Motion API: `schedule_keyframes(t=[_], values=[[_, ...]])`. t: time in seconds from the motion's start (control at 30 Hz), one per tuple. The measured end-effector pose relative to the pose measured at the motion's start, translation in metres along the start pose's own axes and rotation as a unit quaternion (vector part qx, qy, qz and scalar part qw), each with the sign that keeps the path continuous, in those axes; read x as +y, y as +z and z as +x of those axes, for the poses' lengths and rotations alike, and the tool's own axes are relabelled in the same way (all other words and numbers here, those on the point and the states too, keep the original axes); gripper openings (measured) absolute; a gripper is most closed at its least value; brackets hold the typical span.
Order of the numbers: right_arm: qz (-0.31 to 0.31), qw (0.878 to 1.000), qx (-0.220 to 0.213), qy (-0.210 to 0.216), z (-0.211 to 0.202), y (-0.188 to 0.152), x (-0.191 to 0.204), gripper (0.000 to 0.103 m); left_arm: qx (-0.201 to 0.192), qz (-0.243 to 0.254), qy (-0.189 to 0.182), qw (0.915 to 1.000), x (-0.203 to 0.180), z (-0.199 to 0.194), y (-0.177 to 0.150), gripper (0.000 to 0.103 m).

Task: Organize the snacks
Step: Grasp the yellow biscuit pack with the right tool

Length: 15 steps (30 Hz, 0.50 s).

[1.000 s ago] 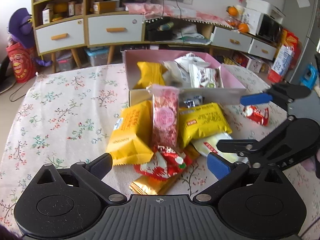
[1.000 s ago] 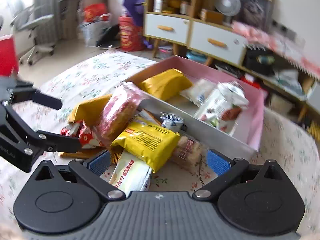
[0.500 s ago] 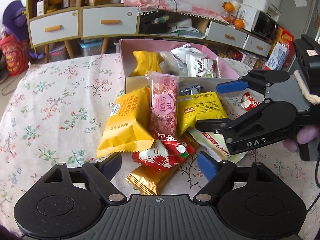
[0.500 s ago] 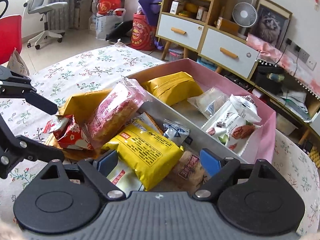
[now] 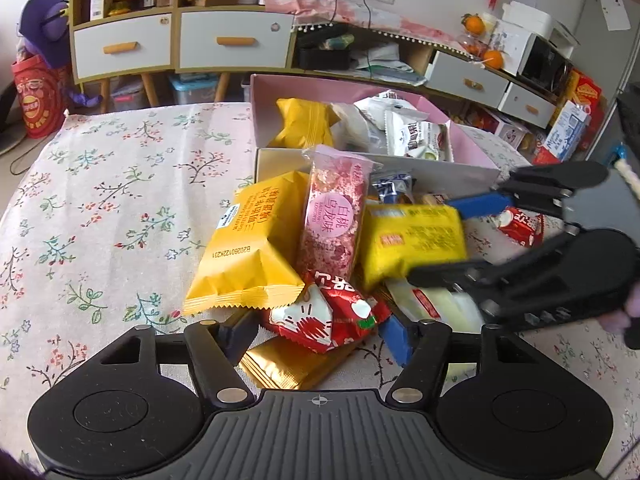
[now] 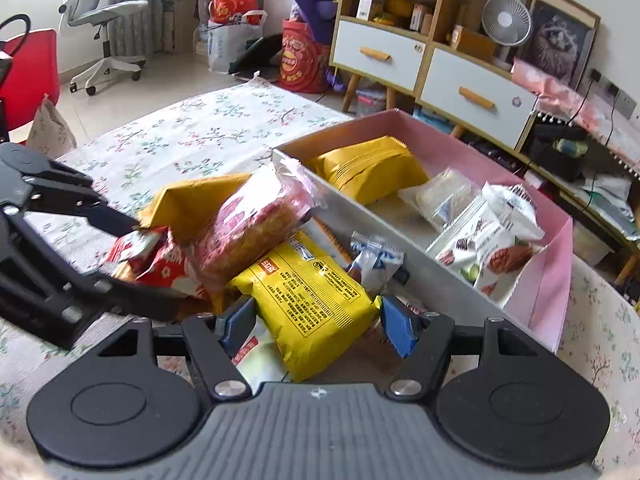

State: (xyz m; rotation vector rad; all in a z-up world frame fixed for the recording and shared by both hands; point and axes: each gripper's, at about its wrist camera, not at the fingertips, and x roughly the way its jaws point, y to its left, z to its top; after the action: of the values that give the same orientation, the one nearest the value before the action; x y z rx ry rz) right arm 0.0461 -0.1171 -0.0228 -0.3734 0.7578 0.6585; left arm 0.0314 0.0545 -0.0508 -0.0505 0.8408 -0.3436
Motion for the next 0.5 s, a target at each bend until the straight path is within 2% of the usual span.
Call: schedule_keyframes(t=[0.1,0.33,0.5], values=[[-0.007,1.000,0.013,0.026,-0.007,-0.001,0.002,0.066,0.003,0.003,0.000,1.0000,0.000,0.002,0.000,0.063],[-0.037,0.999,0.006,0.001,-0.004,0.000,0.010,0.074,0.004,0.003,0.003,1.0000,-0.001,0.004,0.000,0.060],[-0.042,0.999,0.005,-0.007,0.004,0.002,0.012,0.072,0.004,0.001,0.006,1.0000,-0.001,0.007,-0.001,0.060]])
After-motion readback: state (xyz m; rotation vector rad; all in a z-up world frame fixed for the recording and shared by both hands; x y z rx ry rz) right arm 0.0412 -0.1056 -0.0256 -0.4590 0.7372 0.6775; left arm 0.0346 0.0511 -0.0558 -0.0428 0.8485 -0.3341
